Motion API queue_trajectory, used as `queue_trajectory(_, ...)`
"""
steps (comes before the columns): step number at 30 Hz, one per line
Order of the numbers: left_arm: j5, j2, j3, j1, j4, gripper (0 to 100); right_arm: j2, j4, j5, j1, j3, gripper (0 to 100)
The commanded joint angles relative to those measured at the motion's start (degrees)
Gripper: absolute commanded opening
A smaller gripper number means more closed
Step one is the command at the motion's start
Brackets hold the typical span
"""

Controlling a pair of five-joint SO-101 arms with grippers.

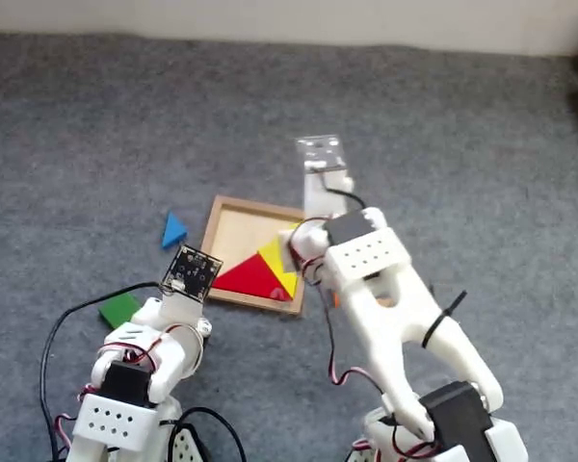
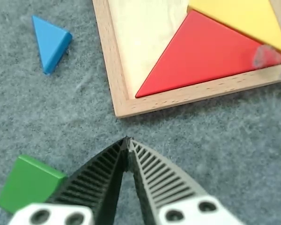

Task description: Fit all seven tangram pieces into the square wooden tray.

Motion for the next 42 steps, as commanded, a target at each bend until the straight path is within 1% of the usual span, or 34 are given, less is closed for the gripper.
queue_trajectory(1, -0.44, -0.48, 1.63, -0.22, 0.00, 1, -2.77, -2.33, -2.20, -3.56, -0.22, 7.7)
queue_trajectory(4, -0.44, -0.48, 1.63, -0.22, 0.00, 1, -3.38, -1.01, -2.20, -2.51, -0.40, 8.0)
queue_trajectory(8, -0.44, -0.48, 1.63, -0.22, 0.00, 1, -3.30, 4.26, -2.29, 4.26, -0.84, 9.6)
queue_trajectory(12, -0.44, -0.48, 1.63, -0.22, 0.00, 1, -2.77, 5.58, -2.29, 9.63, -0.66, 21.6)
queue_trajectory(14, -0.44, -0.48, 1.63, -0.22, 0.00, 1, -2.68, 4.70, -2.29, 9.80, -0.31, 26.6)
queue_trajectory(15, -0.44, -0.48, 1.63, -0.13, 0.00, 1, -2.33, 3.82, -2.29, 9.63, -0.13, 27.4)
queue_trajectory(21, -0.44, -0.48, 1.63, -0.22, 0.00, 1, 7.69, 1.71, -2.20, 9.71, 0.13, 27.5)
queue_trajectory(28, -0.44, -0.48, 1.63, -0.22, 0.00, 1, 17.71, 1.98, -2.11, 9.89, -7.78, 27.5)
queue_trajectory(35, -0.44, -0.48, 1.63, -0.22, 0.00, 1, 18.86, 1.89, -2.99, 9.89, -7.78, 27.4)
queue_trajectory(38, -0.44, -0.48, 1.63, -0.22, 0.00, 1, 18.86, 1.89, -7.21, 9.89, -6.29, 27.4)
queue_trajectory(42, -0.44, -0.48, 1.63, -0.22, 0.00, 1, 18.86, 1.80, -8.26, 9.89, -4.70, 27.1)
